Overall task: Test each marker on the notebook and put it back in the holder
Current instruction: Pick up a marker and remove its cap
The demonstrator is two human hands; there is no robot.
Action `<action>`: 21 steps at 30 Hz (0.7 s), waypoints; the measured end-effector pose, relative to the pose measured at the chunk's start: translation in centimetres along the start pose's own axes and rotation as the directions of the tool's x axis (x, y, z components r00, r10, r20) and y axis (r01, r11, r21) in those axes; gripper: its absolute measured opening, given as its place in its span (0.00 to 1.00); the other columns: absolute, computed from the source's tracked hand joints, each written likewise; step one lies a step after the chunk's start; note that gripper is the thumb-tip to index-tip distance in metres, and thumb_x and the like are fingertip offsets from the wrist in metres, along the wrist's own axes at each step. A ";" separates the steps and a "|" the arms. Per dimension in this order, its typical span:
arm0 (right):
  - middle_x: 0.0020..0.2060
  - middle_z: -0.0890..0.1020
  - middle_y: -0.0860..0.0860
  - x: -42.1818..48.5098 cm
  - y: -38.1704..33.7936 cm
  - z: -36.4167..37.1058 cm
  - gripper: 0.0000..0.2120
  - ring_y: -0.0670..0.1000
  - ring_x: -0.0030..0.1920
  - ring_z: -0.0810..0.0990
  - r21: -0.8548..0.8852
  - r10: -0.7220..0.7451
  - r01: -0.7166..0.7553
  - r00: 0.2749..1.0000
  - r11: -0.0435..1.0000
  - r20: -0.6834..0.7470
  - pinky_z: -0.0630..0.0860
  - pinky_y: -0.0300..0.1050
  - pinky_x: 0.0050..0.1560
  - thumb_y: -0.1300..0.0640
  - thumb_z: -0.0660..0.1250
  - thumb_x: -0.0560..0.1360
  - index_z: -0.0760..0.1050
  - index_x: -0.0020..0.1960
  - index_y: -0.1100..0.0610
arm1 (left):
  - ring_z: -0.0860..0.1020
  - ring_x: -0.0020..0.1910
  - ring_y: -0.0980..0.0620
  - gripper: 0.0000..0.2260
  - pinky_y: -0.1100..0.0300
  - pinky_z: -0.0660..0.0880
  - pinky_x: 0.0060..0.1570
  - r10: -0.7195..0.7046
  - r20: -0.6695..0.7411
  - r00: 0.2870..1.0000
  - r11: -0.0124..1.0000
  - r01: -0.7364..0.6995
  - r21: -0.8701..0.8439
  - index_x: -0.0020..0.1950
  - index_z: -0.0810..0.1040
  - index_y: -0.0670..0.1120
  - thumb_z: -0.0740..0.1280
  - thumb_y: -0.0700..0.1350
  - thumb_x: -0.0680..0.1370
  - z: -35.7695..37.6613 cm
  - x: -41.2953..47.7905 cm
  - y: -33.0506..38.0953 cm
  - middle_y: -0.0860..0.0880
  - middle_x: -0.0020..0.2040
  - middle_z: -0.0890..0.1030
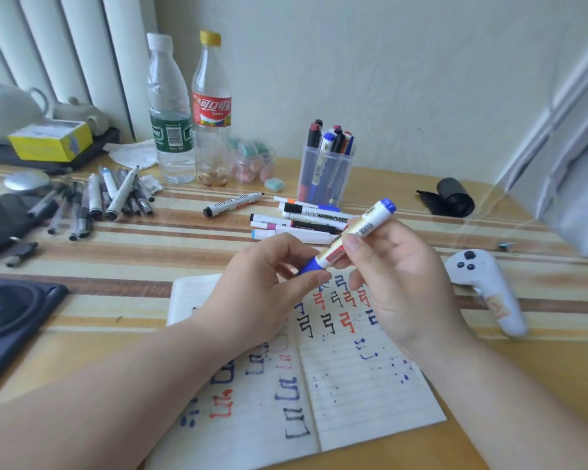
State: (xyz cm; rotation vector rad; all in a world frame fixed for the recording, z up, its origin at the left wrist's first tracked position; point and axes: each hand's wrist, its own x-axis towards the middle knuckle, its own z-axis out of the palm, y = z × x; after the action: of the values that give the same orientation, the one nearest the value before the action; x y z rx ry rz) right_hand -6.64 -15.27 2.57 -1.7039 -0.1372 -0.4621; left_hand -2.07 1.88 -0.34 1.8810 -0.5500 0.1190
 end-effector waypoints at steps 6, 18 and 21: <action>0.39 0.87 0.50 4.5 -3.0 -1.2 0.22 0.50 0.40 0.87 -0.255 -0.192 0.167 0.978 0.952 -0.076 0.80 0.45 0.42 0.63 0.70 0.79 0.66 0.63 0.44 | 0.78 0.43 0.62 0.07 0.70 0.73 0.42 -0.025 -0.008 1.000 0.999 0.025 -0.036 0.53 0.78 0.56 0.68 0.56 0.79 -0.3 0.0 0.3 0.61 0.46 0.81; 0.36 0.85 0.51 21.8 -0.3 -2.6 0.26 0.49 0.37 0.85 -0.491 -0.289 0.110 0.907 0.864 -0.306 0.85 0.54 0.47 0.61 0.66 0.78 0.67 0.72 0.43 | 0.77 0.35 0.58 0.07 0.64 0.75 0.38 -0.056 0.119 0.991 0.998 0.056 -0.002 0.43 0.78 0.55 0.69 0.45 0.79 -0.1 0.1 -0.1 0.58 0.37 0.81; 0.34 0.84 0.51 22.4 0.8 -2.1 0.24 0.49 0.36 0.85 -0.526 -0.260 0.093 0.932 0.846 -0.253 0.85 0.52 0.45 0.62 0.66 0.78 0.69 0.69 0.43 | 0.77 0.35 0.57 0.07 0.65 0.74 0.37 -0.060 0.132 0.989 0.998 0.062 -0.011 0.43 0.78 0.55 0.69 0.45 0.79 -0.1 0.0 0.0 0.58 0.37 0.81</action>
State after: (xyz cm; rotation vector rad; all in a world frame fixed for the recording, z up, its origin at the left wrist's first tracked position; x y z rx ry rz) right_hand 13.60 -21.23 10.54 -2.1132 0.0700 -0.9754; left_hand -2.01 1.99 -0.28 1.8983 -0.5807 -0.0495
